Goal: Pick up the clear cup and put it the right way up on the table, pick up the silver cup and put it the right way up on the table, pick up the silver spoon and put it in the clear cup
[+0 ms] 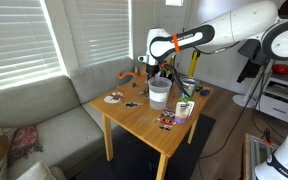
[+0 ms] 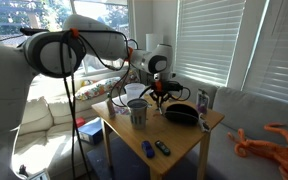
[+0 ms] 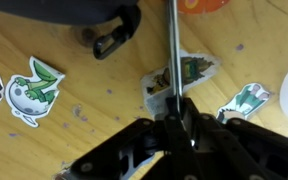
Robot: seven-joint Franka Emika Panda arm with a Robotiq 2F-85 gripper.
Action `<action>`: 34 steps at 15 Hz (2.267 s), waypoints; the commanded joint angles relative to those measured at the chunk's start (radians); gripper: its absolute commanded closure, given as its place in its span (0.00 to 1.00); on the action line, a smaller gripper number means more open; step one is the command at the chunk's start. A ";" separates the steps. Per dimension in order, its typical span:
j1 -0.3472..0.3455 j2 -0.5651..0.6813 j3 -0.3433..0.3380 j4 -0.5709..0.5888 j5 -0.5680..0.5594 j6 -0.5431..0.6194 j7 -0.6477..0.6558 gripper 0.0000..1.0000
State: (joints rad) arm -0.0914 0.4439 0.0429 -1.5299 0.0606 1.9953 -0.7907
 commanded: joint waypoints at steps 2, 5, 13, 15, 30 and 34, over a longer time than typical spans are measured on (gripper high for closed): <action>-0.017 -0.002 -0.004 0.044 -0.005 -0.016 0.005 0.98; -0.031 -0.007 -0.004 0.068 0.005 -0.019 0.005 0.98; -0.060 -0.098 0.007 0.095 0.094 -0.020 0.009 0.98; -0.061 -0.126 0.014 0.090 0.136 -0.023 -0.010 0.98; -0.032 -0.249 0.017 0.038 0.353 -0.093 -0.261 0.98; -0.063 -0.292 0.032 0.012 0.523 -0.151 -0.427 0.98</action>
State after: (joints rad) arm -0.1397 0.1938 0.0772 -1.4978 0.4674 1.9024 -1.1027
